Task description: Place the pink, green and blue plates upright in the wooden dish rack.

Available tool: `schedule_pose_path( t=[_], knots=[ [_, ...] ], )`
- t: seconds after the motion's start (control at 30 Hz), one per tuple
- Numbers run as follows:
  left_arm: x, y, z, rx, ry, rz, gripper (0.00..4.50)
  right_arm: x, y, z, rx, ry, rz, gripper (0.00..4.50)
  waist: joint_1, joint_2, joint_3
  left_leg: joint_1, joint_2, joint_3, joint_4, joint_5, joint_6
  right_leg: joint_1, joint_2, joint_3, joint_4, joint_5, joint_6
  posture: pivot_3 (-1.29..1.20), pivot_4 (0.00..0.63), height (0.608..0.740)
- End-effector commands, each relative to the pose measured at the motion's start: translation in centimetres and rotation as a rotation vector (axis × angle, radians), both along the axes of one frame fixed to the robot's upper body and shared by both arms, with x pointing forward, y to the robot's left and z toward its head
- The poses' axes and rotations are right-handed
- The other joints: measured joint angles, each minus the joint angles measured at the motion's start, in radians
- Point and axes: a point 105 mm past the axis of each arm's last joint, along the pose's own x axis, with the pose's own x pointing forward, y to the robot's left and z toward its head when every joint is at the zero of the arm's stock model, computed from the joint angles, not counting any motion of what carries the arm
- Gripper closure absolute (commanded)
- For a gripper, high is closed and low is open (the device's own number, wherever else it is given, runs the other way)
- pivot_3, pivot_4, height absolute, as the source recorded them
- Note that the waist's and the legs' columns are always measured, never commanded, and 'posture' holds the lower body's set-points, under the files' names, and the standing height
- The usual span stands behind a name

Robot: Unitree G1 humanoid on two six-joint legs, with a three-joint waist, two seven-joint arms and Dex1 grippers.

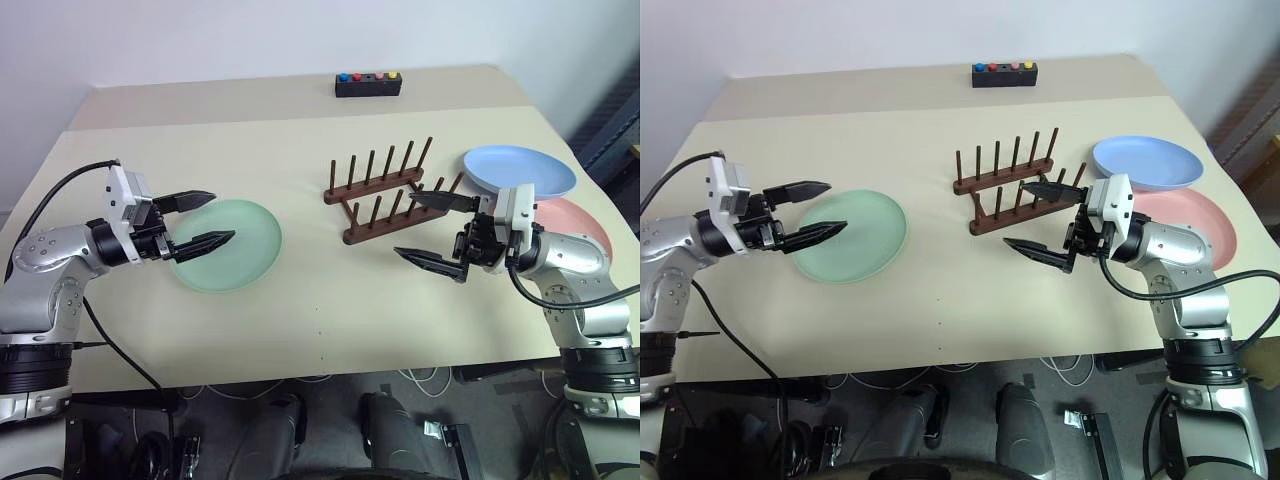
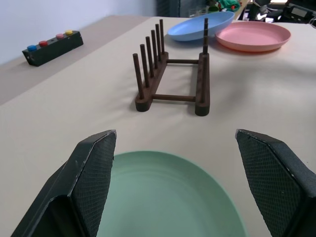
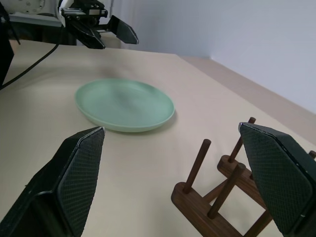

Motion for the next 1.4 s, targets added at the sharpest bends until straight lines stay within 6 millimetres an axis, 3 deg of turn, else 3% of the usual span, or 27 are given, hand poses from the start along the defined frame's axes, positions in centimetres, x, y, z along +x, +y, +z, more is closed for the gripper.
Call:
schedule_pose_path(
  t=[0.03,0.3,0.77,0.97,1.4],
  knots=[
    [0.0,0.3,1.1,0.025,-0.045,-0.003,0.51,-0.3,0.1,0.8,0.006,-0.058,-0.004,0.04,0.000,0.000,0.000,0.000,0.000,0.000,0.000,0.000,0.000,0.000,0.000,0.000,0.000,0.000,0.000,0.00,0.150,0.740],
    [0.9,0.1,2.6,0.032,-0.069,-0.021,0.51,-0.1,0.4,0.8,0.041,-0.090,-0.034,0.04,0.000,0.000,0.000,0.000,0.000,0.000,0.000,0.000,0.000,0.000,0.000,0.000,0.000,0.000,0.000,0.00,0.150,0.740],
    [1.7,-2.0,2.2,0.002,-0.086,-0.093,0.51,-0.6,-0.5,1.1,0.045,-0.099,-0.077,0.04,-0.002,0.000,0.000,0.000,0.000,0.000,0.000,0.000,0.000,0.000,0.000,0.000,0.000,0.000,0.000,0.00,0.150,0.740],
    [2.5,-2.1,6.1,-0.152,-0.235,-0.053,0.51,-0.5,-0.7,0.8,0.036,-0.099,-0.092,0.04,0.001,-0.001,0.000,0.000,0.000,0.000,0.001,0.000,0.000,0.000,0.000,0.000,0.000,0.000,0.000,0.00,0.150,0.740],
    [2.4,-4.3,4.0,-0.135,-0.195,-0.114,0.51,-0.4,-0.9,1.2,0.023,-0.106,-0.096,0.04,0.002,-0.001,0.000,0.000,0.000,0.000,0.001,0.001,-0.001,0.000,0.000,0.000,0.000,0.000,0.000,0.00,0.150,0.740]
  ],
)
